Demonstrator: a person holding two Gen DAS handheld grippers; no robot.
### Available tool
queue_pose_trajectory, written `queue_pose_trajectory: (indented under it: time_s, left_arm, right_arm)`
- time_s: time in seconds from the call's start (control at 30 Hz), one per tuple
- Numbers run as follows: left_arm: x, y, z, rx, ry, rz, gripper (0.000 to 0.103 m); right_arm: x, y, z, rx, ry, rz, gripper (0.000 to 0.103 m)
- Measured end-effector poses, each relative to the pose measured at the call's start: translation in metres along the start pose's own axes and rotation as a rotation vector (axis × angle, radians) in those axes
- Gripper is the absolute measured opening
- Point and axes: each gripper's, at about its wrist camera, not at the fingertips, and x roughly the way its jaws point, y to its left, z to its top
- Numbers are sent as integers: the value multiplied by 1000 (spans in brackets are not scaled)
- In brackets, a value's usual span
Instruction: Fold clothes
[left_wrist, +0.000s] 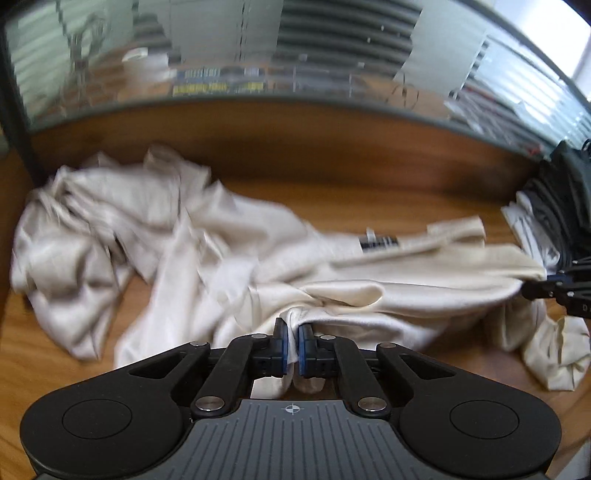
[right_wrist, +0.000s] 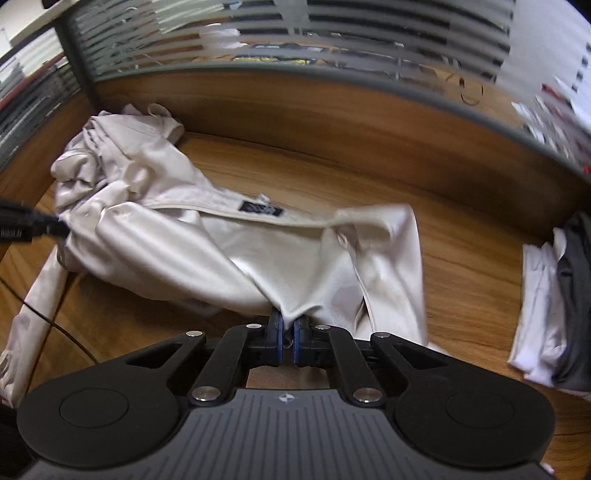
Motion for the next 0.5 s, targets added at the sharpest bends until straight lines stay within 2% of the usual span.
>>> queue_pose_trajectory:
  time_s: [0.17,0.23,0.37,0.5]
  left_arm:
    - [-9,8,33,-1,-53,4,7]
    - [0,9,44,-4,-59,15,7]
    - [34,13,60,-21,-27,38,8]
    - [57,16,60,-51,17,49,12]
  right_arm:
    - [0,-3,31,-15,-38,-32,4]
    - [8,-4,45,-24,-45,-46,4]
    - [51,-14,65,-34,8,-47,4]
    - [84,-26,73,-19,67,-32,8]
